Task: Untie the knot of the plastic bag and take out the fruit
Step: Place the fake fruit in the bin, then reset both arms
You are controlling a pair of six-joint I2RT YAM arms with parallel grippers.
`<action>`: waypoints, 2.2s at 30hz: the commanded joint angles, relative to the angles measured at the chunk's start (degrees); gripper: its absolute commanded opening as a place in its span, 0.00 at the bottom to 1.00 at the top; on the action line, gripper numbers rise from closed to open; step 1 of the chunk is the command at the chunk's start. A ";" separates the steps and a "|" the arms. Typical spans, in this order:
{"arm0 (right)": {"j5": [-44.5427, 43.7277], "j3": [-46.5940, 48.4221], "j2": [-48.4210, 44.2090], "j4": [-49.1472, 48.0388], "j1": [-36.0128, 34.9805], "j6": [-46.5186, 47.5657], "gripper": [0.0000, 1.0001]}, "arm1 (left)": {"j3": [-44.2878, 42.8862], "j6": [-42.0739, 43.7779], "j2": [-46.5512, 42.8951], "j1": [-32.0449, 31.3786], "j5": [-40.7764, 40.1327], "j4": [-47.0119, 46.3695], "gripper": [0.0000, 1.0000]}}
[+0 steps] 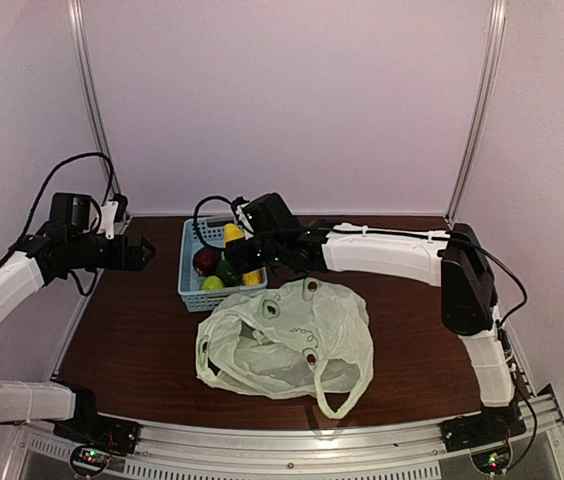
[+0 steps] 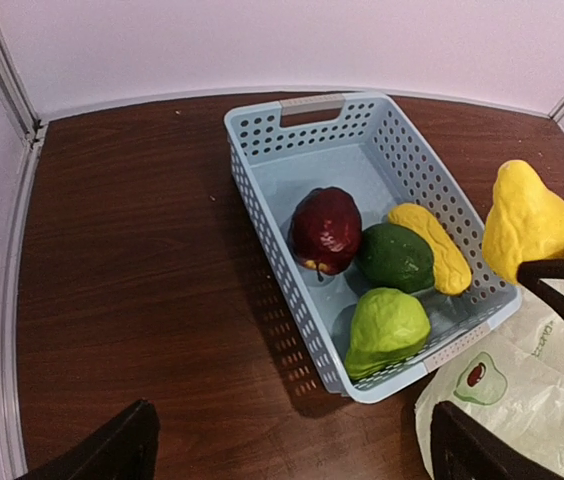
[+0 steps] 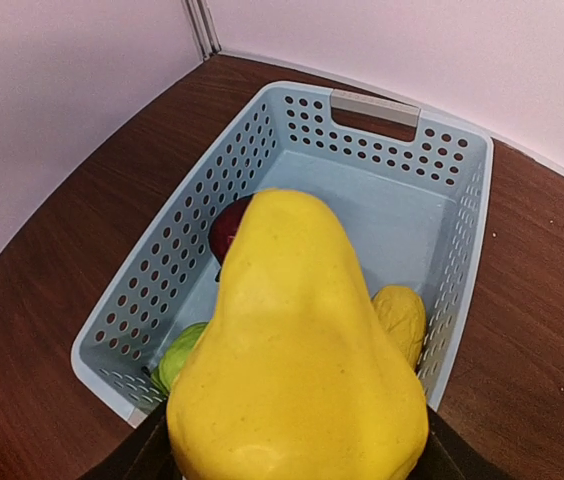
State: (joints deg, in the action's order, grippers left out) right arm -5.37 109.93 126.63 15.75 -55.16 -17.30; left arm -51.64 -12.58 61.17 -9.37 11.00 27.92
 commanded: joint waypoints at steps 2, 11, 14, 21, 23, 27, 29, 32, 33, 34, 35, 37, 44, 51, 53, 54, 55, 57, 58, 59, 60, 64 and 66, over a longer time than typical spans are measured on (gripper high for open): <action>-2.43 6.85 6.20 0.92 1.50 -1.49 0.67 | 0.38 2.22 -1.82 0.31 -4.54 -1.95 0.96; -2.52 13.23 12.97 1.49 3.40 -2.99 0.68 | 0.40 2.73 -2.56 0.29 -5.09 -1.73 0.96; -1.97 13.27 13.82 1.33 3.89 -3.95 0.72 | 0.31 2.82 -2.90 0.31 -5.79 -1.64 0.96; 0.42 13.73 14.98 0.84 4.35 -4.85 0.85 | 0.48 3.20 -3.08 0.31 -5.58 -1.58 0.96; 0.50 13.70 14.77 0.91 4.34 -4.78 0.88 | 0.40 3.22 -3.15 0.29 -5.85 -1.47 0.96; 0.72 13.64 14.08 0.87 4.44 -4.23 0.93 | 0.48 3.17 -3.33 0.31 -5.61 -1.47 0.97; 0.79 13.57 13.56 0.91 4.44 -3.97 0.93 | 0.48 3.22 -3.33 0.31 -5.48 -1.49 0.96; 0.59 13.11 12.39 0.73 4.38 -3.73 0.94 | 0.48 3.18 -3.58 0.31 -5.53 -1.51 0.97; 0.58 12.89 11.84 0.61 4.39 -3.79 0.94 | 0.48 3.17 -3.66 0.31 -5.70 -1.52 0.97; 0.54 12.41 11.28 0.35 4.44 -3.86 0.94 | 0.48 3.14 -3.84 0.31 -5.79 -1.47 0.96; 0.53 11.63 10.49 -0.10 4.42 -3.88 0.94 | 0.56 3.09 -4.06 0.31 -5.89 -1.47 0.96; 0.60 9.86 8.70 -1.29 4.36 -4.05 0.94 | 0.65 3.01 -4.41 0.31 -5.91 -1.56 0.96; -0.49 -2.50 -2.09 -5.72 4.36 -4.73 0.94 | 0.92 2.98 -5.73 0.31 -6.88 -1.64 0.97; -2.07 -20.77 -16.64 -8.97 6.24 -5.03 0.96 | 1.19 2.71 -5.29 1.84 -1.94 -2.95 0.97; -3.37 -24.98 -19.72 -7.75 7.87 -5.34 0.98 | 1.04 2.38 -4.59 3.94 -0.24 -2.99 0.97; -4.36 -27.13 -21.23 -7.13 8.79 -5.82 0.99 | 0.97 2.05 -4.30 5.13 0.80 -3.12 0.97; -4.96 -29.75 -23.10 -6.88 9.97 -6.07 0.99 | 1.01 1.85 -4.16 6.77 2.11 -3.37 0.98; -5.38 -35.05 -26.71 -7.43 12.72 -6.84 0.99 | 1.09 1.17 -3.90 10.05 4.41 -3.86 0.97; -5.10 -37.83 -28.63 -7.98 14.28 -7.18 0.99 | 1.18 0.94 -3.81 11.93 5.28 -4.08 0.97; -4.57 -40.26 -30.49 -8.44 15.90 -7.48 0.99 | 1.25 0.77 -3.84 13.39 5.82 -4.13 0.97; -4.18 -42.83 -32.43 -8.84 17.59 -7.63 0.99 | 1.27 0.60 -3.79 15.22 5.98 -4.16 0.97; -3.91 -51.52 -39.76 -8.58 24.41 -6.87 0.99 | 1.67 0.35 -4.42 18.55 6.32 -4.26 0.97; -3.50 -54.83 -43.57 -8.08 28.10 -5.98 0.99 | 1.71 0.40 -4.84 18.90 6.65 -4.36 0.98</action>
State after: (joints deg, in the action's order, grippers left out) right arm -8.05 59.83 90.06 7.29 -32.10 -23.83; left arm -50.94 -11.55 57.17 8.32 15.22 26.26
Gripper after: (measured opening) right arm 0.994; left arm 0.974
